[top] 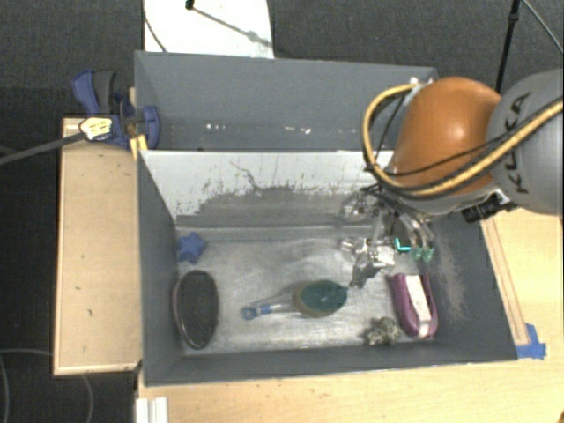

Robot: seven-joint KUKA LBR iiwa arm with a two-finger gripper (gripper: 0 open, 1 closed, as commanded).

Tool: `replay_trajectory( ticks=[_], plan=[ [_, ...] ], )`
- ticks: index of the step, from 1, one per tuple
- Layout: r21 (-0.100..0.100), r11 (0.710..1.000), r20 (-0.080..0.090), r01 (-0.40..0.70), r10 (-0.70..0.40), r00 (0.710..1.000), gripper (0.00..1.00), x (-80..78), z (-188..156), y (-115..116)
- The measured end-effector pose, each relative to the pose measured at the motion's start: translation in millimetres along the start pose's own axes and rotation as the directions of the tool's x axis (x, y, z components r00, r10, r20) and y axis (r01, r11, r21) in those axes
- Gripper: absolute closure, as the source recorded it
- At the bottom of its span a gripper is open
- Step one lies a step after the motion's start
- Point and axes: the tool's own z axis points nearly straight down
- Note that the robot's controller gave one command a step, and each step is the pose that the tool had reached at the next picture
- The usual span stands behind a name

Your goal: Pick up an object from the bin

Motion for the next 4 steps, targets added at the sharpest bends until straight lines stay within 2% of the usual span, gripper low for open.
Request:
replay_trajectory(
  ticks=[1, 2, 3, 4],
  plan=[
    [0.0, 1.0, 0.008, -0.001, 0.001, 1.0, 1.0, -1.7, -3.9, -0.1],
    [0.0, 1.0, 0.008, -0.002, 0.002, 1.0, 0.0, -1.7, -3.9, -0.1],
    [0.0, 0.982, 0.011, 0.188, -0.188, 0.982, 0.0, 47.7, 128.3, 53.4],
    [0.0, 0.983, 0.017, 0.184, -0.184, 0.983, 1.0, 45.2, 124.9, 52.9]
  ],
)
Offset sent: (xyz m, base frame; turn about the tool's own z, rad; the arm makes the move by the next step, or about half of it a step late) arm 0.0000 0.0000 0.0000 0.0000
